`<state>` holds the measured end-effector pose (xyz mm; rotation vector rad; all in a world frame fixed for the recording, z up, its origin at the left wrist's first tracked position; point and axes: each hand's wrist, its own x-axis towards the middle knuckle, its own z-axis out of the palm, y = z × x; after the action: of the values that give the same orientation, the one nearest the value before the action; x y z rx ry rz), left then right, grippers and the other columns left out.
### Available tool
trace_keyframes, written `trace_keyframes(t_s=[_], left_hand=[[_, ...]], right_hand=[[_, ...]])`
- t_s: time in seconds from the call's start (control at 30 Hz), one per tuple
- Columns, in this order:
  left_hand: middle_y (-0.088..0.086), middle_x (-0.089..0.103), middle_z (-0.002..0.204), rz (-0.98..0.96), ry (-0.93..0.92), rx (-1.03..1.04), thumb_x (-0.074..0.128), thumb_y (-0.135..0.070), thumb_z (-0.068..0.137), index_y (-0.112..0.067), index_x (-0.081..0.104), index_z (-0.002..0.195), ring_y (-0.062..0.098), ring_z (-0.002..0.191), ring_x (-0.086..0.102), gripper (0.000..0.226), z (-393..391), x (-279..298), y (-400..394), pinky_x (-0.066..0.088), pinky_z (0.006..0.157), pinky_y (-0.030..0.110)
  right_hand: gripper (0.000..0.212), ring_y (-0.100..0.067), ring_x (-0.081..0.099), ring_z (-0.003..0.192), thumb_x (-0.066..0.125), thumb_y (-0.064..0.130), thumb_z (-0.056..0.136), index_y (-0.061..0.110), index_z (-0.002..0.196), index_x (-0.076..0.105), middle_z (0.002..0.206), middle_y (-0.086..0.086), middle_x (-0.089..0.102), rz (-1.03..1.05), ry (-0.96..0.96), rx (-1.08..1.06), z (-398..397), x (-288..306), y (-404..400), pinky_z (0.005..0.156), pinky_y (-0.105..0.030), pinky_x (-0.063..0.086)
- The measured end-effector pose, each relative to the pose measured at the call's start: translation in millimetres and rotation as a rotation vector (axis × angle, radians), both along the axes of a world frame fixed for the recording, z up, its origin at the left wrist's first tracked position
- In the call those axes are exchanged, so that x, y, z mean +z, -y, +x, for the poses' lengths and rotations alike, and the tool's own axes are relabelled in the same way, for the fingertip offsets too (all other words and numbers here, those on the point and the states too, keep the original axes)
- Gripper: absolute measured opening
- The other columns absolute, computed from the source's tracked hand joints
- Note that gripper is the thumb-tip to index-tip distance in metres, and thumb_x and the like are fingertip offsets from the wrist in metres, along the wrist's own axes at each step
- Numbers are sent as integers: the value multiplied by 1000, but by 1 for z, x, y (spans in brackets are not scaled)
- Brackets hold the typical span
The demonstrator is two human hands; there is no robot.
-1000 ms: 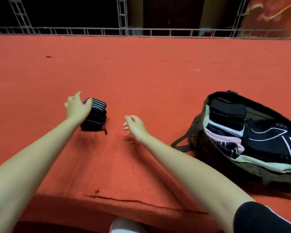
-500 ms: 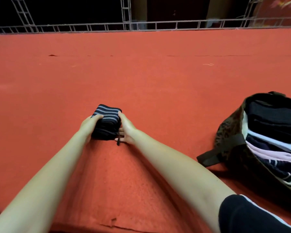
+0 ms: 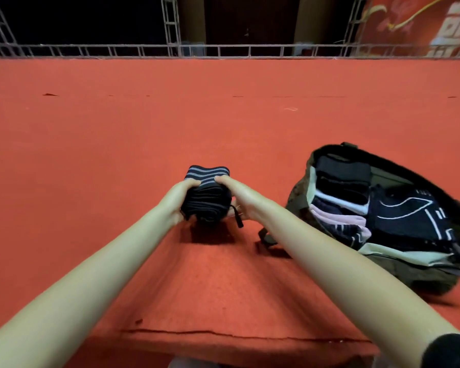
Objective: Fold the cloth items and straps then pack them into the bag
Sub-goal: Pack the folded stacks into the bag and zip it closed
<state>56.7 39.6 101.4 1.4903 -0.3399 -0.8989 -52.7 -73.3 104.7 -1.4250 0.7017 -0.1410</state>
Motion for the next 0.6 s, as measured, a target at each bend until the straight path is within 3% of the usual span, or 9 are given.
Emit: trace_keyframes(t_s=[0.13,0.2,0.27,0.33,0.37,0.43,0.47,0.6], left_hand=[[0,56,71,46,10,-68,52,-25,89,-21,58,83,14,57,55,9,-52,-7,9,40,54,21],[0,51,73,87,23,-107,52,-26,89,-22,56,86,14,60,49,7,-75,-17,5,37,56,22],[-1,56,76,105,79,-135,50,-26,89,-23,59,92,12,56,52,10,-89,-27,0,38,52,19],[-3,68,92,123,200,-132,50,-35,86,-26,62,106,9,71,64,25,-95,-35,-4,51,60,24],[-4,70,105,125,244,-126,51,-47,82,-32,62,112,11,87,67,35,-93,-41,-5,55,77,33],[-4,66,119,155,288,-86,45,-71,73,-39,61,119,16,107,62,58,-93,-47,-8,46,101,41],[-2,64,121,171,258,-50,40,-76,73,-36,61,120,17,109,61,65,-99,-44,-11,43,103,40],[-3,68,100,198,277,-19,36,-66,90,-30,62,107,14,91,63,48,-112,-38,-15,43,89,30]], right_hand=[[33,-9,46,71,56,53,85,22,98,58,85,6,55,-215,-179,-68,-53,10,12,64,-25,36],[59,-17,54,100,64,58,77,18,119,59,119,-4,58,-300,-267,-114,-70,7,16,83,-27,43],[85,-28,44,127,66,63,71,12,136,47,143,-15,40,-469,-419,-116,-83,4,14,100,-31,38],[82,-27,54,115,71,57,69,8,131,51,132,-14,51,-441,-381,-111,-88,-2,10,84,-29,46],[75,-24,61,101,73,52,67,7,123,56,120,-11,60,-337,-305,-102,-91,-3,9,71,-26,48],[63,-21,67,84,75,40,65,6,116,62,103,-8,69,-114,-145,-133,-95,-3,4,63,-26,52],[55,-21,67,83,74,34,68,6,114,63,99,-8,70,-20,-65,-155,-97,-1,2,66,-28,54],[31,-20,65,82,70,24,77,7,103,63,92,-8,67,87,135,-225,-107,13,6,76,-34,56]])
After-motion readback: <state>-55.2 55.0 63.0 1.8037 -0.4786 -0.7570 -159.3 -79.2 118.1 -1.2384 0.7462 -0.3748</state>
